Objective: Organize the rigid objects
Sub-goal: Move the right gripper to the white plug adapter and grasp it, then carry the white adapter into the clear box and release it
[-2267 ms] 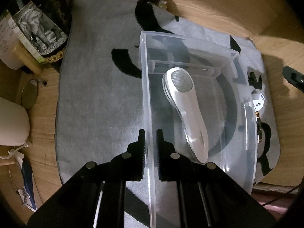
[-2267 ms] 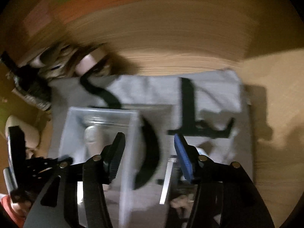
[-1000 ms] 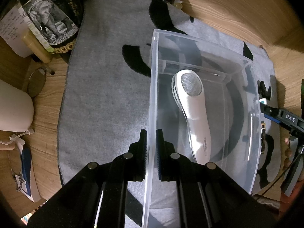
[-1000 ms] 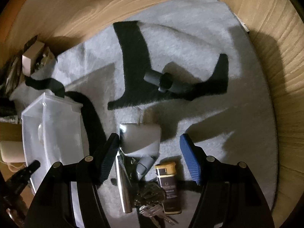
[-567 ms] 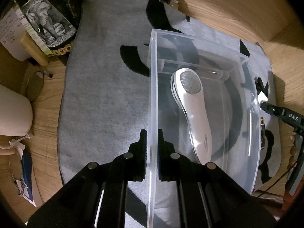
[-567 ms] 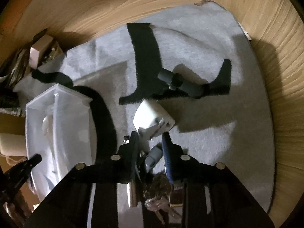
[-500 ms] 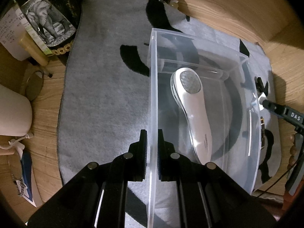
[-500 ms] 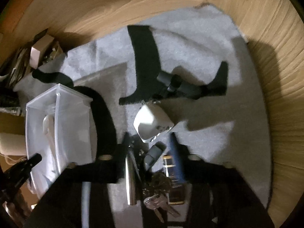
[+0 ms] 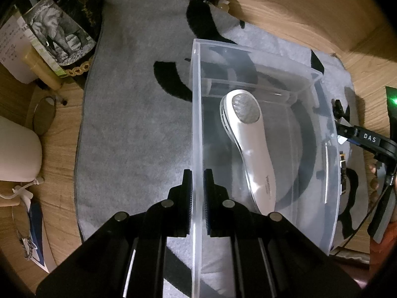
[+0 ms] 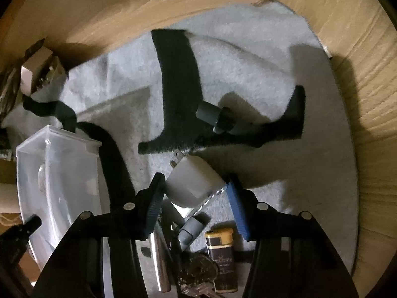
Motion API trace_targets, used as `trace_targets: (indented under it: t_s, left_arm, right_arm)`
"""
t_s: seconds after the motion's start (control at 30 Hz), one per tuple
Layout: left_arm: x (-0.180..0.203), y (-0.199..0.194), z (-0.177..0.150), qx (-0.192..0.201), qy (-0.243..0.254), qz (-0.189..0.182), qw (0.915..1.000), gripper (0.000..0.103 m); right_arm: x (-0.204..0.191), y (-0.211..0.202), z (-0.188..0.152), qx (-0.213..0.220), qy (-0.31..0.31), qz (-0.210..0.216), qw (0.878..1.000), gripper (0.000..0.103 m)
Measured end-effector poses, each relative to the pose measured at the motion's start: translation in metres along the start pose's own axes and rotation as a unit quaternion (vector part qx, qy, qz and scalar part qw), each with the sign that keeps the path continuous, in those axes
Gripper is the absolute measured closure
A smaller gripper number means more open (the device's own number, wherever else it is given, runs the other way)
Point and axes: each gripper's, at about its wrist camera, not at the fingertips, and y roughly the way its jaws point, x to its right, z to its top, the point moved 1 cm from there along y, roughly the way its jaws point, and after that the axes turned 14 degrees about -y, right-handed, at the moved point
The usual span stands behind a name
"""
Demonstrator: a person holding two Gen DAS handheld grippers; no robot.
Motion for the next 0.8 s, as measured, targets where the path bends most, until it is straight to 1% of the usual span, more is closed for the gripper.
trace_targets:
  t_s: [0.13, 0.3, 0.37, 0.53, 0.63, 0.67, 0.73, 0.8]
  left_arm:
    - [-0.001, -0.001, 0.001, 0.001, -0.001, -0.006, 1.0, 0.096]
    - [-0.001, -0.003, 0.004, 0.001, 0.004, -0.007, 1.0, 0.096]
    - [-0.001, -0.004, 0.005, 0.002, 0.006, -0.009, 0.9999, 0.096]
    - [-0.001, -0.006, 0.005, 0.004, 0.007, -0.016, 0.9998, 0.096]
    - [-0.001, -0.007, 0.005, 0.003, 0.01, -0.019, 0.9998, 0.096]
    - [-0.001, -0.007, 0.005, 0.004, 0.012, -0.02, 0.9997, 0.096]
    - [-0.002, -0.008, 0.005, 0.003, 0.013, -0.022, 0.9997, 0.096]
    - [-0.003, -0.008, 0.005, 0.002, 0.013, -0.026, 0.9996, 0.096]
  right_arm:
    - [-0.001, -0.012, -0.005, 0.012, 0.004, -0.002, 1.0, 0.056]
    - [-0.018, -0.046, -0.016, 0.048, -0.002, 0.002, 0.999, 0.056]
    - [-0.026, -0.06, -0.019, 0.062, -0.004, 0.012, 0.998, 0.056]
    - [-0.028, -0.096, -0.017, 0.089, -0.017, 0.036, 0.995, 0.056]
    - [-0.033, -0.111, -0.014, 0.096, -0.042, 0.055, 0.993, 0.056]
    - [-0.042, -0.117, -0.014, 0.099, -0.052, 0.06, 0.992, 0.056]
    - [-0.053, -0.121, -0.015, 0.102, -0.067, 0.069, 0.99, 0.056]
    - [-0.064, -0.11, -0.01, 0.101, -0.08, 0.077, 0.989, 0.056]
